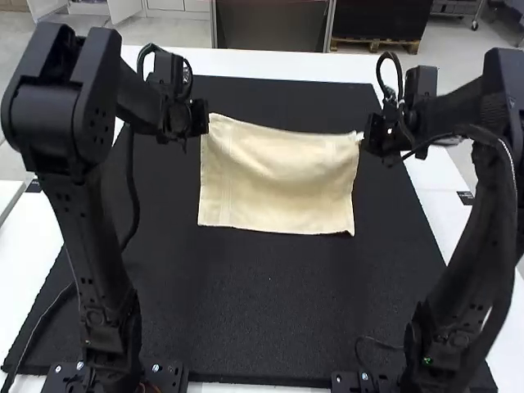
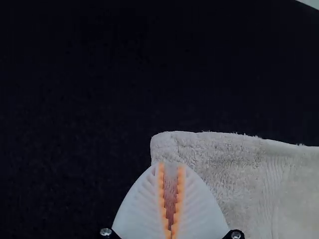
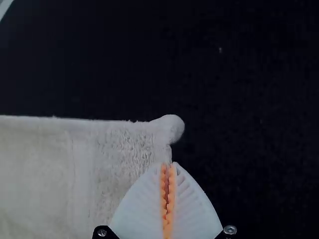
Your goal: Fold the towel.
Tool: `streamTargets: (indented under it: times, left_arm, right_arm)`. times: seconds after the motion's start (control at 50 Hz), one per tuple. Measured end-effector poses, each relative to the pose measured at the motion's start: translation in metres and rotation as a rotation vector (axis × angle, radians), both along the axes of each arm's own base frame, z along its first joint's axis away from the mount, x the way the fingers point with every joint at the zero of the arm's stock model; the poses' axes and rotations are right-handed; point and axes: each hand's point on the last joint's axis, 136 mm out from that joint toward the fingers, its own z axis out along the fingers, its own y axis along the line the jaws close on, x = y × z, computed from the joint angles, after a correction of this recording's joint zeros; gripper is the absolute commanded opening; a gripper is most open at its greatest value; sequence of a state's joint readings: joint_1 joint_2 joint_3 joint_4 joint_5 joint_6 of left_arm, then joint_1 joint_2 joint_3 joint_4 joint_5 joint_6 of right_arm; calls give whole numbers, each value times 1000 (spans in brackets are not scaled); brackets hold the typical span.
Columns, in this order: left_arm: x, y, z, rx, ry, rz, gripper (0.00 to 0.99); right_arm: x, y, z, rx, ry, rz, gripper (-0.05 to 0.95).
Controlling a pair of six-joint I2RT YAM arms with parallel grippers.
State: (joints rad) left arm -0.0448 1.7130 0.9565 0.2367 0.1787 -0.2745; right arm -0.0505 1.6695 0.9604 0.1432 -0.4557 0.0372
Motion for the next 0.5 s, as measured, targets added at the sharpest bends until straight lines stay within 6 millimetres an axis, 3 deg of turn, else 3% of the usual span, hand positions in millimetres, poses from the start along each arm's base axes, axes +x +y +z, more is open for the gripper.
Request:
streamTargets:
  times: [0.06, 0.14, 0.22, 0.28, 0.42, 0.5]
  left_arm:
    - [-4, 4, -14, 3, 47, 8, 28]
    - [-18, 8, -35, 6, 146, 15, 28]
    - [-26, 11, -41, 5, 169, 20, 26]
    - [-29, 15, -34, 3, 143, 30, 26]
    - [-34, 21, -2, 0, 70, 44, 26]
    - [-42, 20, 7, 1, 77, 40, 26]
  right_arm:
    - [1, 5, -7, 4, 24, 4, -23]
    - [-12, 12, -27, -3, 120, 23, -23]
    - [-21, 15, -33, -7, 153, 35, -23]
    - [-24, 15, -29, -7, 147, 33, -23]
    - [-30, 15, 1, -8, 96, 32, -23]
    - [-37, 14, 15, -8, 78, 32, -25]
